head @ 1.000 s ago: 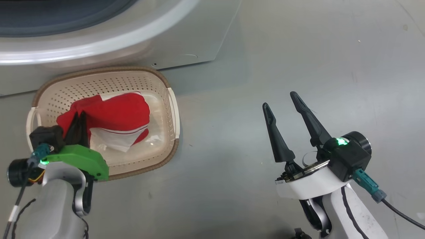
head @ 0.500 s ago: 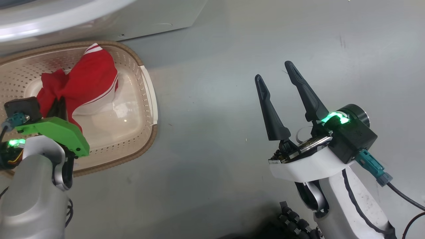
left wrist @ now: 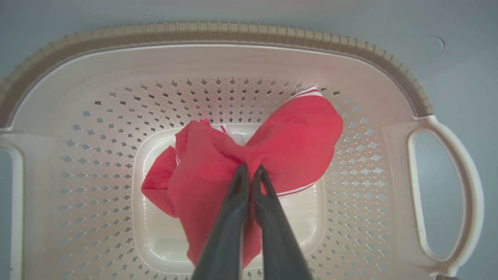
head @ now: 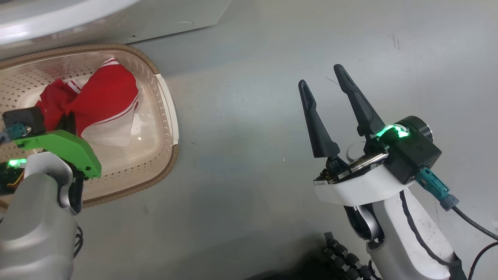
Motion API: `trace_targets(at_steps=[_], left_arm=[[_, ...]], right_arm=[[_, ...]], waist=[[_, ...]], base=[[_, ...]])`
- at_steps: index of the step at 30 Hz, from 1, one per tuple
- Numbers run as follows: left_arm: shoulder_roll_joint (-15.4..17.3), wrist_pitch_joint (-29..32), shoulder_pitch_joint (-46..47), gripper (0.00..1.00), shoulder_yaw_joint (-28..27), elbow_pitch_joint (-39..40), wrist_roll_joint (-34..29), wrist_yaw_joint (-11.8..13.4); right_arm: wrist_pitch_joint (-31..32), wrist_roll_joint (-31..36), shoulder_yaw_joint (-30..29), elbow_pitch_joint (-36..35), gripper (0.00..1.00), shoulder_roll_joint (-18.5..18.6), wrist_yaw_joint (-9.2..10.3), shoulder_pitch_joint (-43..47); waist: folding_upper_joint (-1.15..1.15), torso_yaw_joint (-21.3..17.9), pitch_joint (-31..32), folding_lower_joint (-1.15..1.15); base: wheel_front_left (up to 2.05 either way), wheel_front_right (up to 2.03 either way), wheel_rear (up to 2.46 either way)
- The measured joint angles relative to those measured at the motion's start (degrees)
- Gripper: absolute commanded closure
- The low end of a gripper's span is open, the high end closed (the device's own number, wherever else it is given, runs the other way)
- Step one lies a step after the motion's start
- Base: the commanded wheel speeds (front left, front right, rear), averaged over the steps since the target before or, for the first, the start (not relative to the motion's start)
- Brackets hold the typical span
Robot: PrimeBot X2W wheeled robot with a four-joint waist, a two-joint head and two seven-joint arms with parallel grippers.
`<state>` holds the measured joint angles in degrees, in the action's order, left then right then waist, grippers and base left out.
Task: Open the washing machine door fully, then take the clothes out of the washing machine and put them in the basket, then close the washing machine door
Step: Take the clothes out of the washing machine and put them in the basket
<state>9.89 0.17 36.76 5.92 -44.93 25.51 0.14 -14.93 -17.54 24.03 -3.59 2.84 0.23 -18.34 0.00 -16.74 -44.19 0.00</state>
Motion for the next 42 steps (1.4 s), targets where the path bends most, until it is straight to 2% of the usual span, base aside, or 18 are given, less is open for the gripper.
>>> trace_targets(at_steps=[2, 3, 12, 21, 26, 36, 42], left_arm=[[-0.20, -0.85, 0.09, 0.08, -0.09, -1.12, 0.20, 0.00], [-0.37, -1.11, 0.13, 0.00, -0.04, -1.53, 0.20, -0.03], [-1.54, -6.11, 0.35, 0.00, 0.86, -4.09, -0.38, -0.54], [-4.35, -13.51, -0.12, 0.00, 1.57, -4.64, -0.40, -2.90], [-5.47, -14.47, -1.03, 0.00, 1.57, -3.87, -0.40, -3.54], [-6.16, -14.93, -4.06, 0.00, 2.19, 2.93, -1.96, -4.61], [-6.57, -14.89, -5.86, 0.00, 0.65, 12.83, -3.04, -4.99]], right_arm=[[0.00, 0.01, -0.13, 0.34, 0.00, 0.00, 0.40, 0.00], [0.00, 0.00, -0.30, 0.51, 0.00, -0.01, 0.45, 0.00], [0.00, -0.01, -1.77, 1.93, 0.00, 0.00, 1.02, -0.01], [-0.01, 0.58, -4.74, 4.38, 0.00, 0.01, 1.45, 0.27], [0.00, 1.52, -6.01, 5.48, 0.00, 0.00, 1.45, 1.94], [0.00, 2.81, -7.89, 7.20, 0.00, 0.00, 1.41, 5.95], [0.00, 3.15, -8.67, 7.76, 0.00, 0.00, 1.35, 8.11]], waist=[[0.00, 0.20, 0.35, 0.00], [0.00, 0.33, 0.56, 0.00], [0.00, 1.62, 3.13, 0.00], [0.00, 3.70, 7.83, 0.00], [0.00, 5.18, 10.97, 0.00], [0.00, 8.49, 17.65, 0.00], [0.00, 10.44, 21.81, 0.00]], base=[[0.00, 0.00, 0.00], [0.00, 0.00, 0.00], [0.00, 0.00, 0.00], [0.00, 0.00, 0.00], [0.00, 0.00, 0.00], [0.00, 0.00, 0.00], [0.00, 0.00, 0.00]])
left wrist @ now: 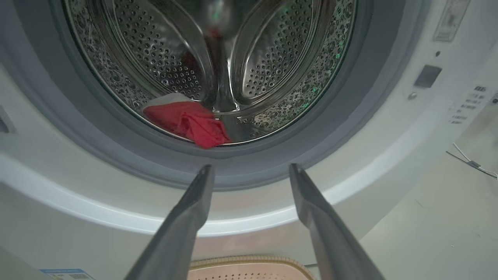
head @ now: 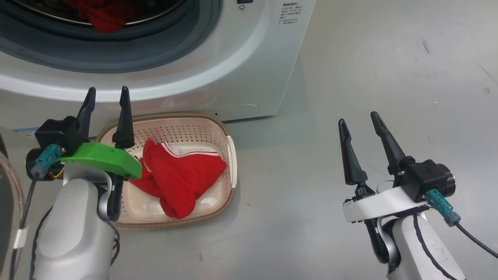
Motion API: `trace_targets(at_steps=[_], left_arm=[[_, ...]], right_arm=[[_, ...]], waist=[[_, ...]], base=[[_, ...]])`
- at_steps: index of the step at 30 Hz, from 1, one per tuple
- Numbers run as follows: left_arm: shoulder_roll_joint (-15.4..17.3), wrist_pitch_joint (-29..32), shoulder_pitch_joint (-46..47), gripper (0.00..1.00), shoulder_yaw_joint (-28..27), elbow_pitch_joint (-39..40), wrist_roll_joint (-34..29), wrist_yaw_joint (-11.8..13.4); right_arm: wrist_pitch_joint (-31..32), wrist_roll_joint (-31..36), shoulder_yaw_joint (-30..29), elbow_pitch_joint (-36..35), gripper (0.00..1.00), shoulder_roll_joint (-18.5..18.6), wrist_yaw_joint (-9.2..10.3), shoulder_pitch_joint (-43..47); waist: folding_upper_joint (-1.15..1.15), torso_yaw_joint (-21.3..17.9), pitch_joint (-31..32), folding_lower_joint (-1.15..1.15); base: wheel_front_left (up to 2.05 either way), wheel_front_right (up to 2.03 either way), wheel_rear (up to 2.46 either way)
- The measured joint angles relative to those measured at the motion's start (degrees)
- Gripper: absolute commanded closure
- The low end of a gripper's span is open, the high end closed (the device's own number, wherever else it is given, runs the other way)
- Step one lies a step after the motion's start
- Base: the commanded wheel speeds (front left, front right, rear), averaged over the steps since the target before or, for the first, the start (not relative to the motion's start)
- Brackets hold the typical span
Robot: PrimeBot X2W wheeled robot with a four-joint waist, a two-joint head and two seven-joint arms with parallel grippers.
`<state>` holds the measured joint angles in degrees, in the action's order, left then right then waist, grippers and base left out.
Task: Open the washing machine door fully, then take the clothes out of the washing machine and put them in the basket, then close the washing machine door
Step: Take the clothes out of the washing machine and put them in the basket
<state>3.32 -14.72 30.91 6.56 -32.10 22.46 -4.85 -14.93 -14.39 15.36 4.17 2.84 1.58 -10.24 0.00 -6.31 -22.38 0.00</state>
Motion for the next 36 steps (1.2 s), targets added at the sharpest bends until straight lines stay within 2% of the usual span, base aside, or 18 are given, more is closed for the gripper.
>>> trace_targets(at_steps=[13, 25, 34, 36], left_arm=[[-0.19, 0.00, -12.77, 0.00, -0.26, 11.77, -3.97, 0.43], [-0.37, 0.00, -25.30, 0.00, 1.90, 16.40, -4.33, 1.79], [-0.41, 0.01, -32.37, 0.00, 3.15, 19.69, -4.22, 3.07], [-0.42, 0.01, -33.49, 0.00, 3.72, 20.40, -4.22, 3.13]], right_arm=[[0.00, 0.02, -1.04, 1.66, 0.00, -0.02, -0.93, 6.38], [0.00, -0.01, -1.36, 1.74, 0.00, -0.19, -0.86, 12.63], [0.00, -0.02, -1.10, 1.24, 0.00, -0.29, -0.84, 15.70], [0.00, -0.02, -1.29, 0.93, 0.00, -0.29, -0.33, 16.42]], waist=[[0.00, 3.32, 10.04, 0.00], [0.00, 5.40, 17.64, 0.00], [0.00, 6.44, 20.89, 0.00], [0.00, 6.57, 21.34, 0.00]], base=[[0.00, 0.00, 0.00], [0.00, 0.00, 0.00], [0.00, 0.00, 0.00], [0.00, 0.00, 0.00]])
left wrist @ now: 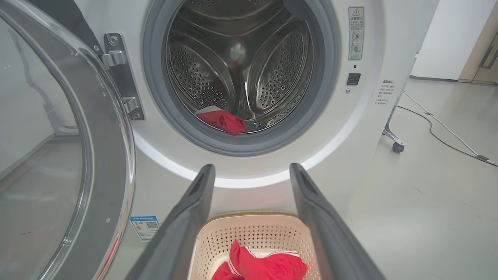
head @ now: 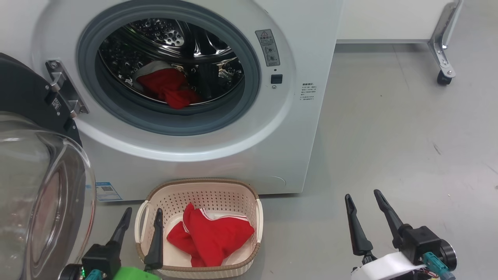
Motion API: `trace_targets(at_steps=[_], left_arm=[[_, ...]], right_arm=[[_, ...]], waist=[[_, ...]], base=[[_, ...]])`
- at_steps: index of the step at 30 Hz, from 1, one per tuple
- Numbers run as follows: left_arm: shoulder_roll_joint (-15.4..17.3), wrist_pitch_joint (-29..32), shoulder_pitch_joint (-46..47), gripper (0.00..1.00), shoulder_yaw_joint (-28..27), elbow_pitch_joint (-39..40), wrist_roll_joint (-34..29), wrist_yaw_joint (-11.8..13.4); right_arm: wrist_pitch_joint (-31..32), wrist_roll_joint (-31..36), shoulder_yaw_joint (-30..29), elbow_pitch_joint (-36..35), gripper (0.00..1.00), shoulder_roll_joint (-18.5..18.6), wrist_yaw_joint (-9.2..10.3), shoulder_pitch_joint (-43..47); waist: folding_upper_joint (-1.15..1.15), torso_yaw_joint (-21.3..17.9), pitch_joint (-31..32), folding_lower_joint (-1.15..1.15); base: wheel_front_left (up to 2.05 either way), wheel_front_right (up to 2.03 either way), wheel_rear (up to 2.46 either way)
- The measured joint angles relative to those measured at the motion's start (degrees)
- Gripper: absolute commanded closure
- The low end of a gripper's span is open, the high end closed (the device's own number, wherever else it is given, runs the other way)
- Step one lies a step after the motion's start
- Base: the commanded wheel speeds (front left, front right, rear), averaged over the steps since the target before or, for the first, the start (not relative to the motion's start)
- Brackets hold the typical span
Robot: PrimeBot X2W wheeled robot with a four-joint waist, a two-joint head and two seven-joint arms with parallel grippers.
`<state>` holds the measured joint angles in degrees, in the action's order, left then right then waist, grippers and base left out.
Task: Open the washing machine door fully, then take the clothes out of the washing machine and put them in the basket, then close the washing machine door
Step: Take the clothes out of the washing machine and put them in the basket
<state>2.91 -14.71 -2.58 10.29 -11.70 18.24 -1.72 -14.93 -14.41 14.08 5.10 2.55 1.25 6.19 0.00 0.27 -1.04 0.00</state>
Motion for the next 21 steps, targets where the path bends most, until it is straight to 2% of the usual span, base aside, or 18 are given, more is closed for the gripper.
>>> trace_targets(at_steps=[21], left_arm=[[0.03, 0.59, -5.76, 0.00, 2.07, 7.88, 0.00, 1.21]], right_arm=[[0.00, 0.01, 0.79, -1.27, 0.00, -0.05, -0.01, 1.96]], waist=[[0.00, -0.41, 0.73, 0.00]], base=[[0.00, 0.00, 0.00]])
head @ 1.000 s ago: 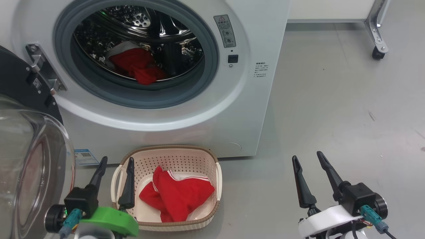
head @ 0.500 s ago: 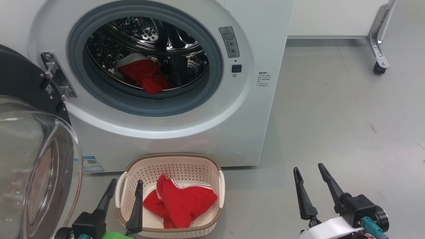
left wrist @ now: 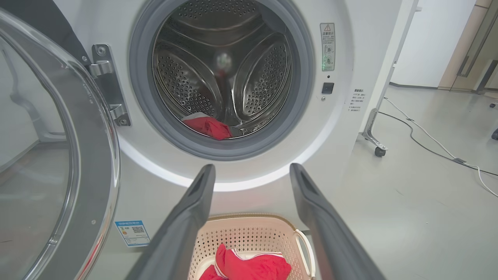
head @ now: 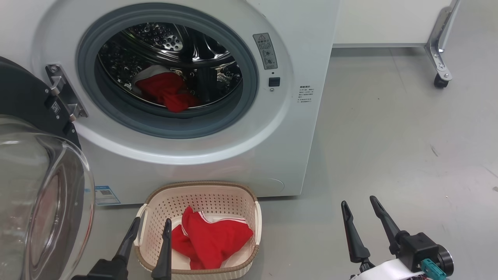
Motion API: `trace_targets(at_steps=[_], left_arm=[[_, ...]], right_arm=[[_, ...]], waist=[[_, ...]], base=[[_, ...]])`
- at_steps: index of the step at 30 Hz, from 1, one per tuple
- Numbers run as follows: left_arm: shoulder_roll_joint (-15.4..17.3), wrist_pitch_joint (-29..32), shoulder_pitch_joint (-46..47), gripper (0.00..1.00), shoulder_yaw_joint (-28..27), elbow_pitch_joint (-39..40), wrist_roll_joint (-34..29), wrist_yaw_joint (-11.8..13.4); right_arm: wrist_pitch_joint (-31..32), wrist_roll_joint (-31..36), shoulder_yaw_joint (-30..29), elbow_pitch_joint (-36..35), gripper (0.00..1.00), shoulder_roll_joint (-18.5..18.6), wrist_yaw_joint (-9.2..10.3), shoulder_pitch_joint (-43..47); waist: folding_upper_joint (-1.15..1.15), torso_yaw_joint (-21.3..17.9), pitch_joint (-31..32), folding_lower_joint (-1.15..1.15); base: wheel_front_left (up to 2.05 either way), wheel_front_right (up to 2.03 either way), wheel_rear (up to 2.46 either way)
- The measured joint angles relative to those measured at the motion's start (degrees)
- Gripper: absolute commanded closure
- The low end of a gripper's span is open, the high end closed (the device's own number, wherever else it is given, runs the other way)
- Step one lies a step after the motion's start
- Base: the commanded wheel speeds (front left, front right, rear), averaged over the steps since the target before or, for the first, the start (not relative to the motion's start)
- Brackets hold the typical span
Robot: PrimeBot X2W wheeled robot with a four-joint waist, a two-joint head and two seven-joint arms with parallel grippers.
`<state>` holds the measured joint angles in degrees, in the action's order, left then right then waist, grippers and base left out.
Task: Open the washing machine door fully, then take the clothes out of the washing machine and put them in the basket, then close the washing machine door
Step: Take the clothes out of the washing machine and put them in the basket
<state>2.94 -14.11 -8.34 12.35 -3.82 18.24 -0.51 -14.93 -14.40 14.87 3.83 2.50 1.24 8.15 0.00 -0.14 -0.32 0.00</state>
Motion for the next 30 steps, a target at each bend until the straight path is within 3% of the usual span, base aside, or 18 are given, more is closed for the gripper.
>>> trace_targets(at_steps=[14, 30], left_arm=[[0.01, 2.24, -0.51, 0.00, 0.83, 3.48, -0.01, 1.29], [1.57, 5.75, 5.49, 0.00, -0.41, 2.18, -0.19, 1.31]], right_arm=[[0.00, 0.07, 0.99, -2.15, 0.00, 0.00, -0.01, 0.36], [0.00, 0.83, 3.08, -5.31, 0.00, 0.01, -0.09, -1.02]], waist=[[0.00, -0.64, -2.11, 0.00], [0.00, -3.44, -11.19, 0.00]], base=[[0.00, 0.00, 0.00], [0.00, 0.00, 0.00]])
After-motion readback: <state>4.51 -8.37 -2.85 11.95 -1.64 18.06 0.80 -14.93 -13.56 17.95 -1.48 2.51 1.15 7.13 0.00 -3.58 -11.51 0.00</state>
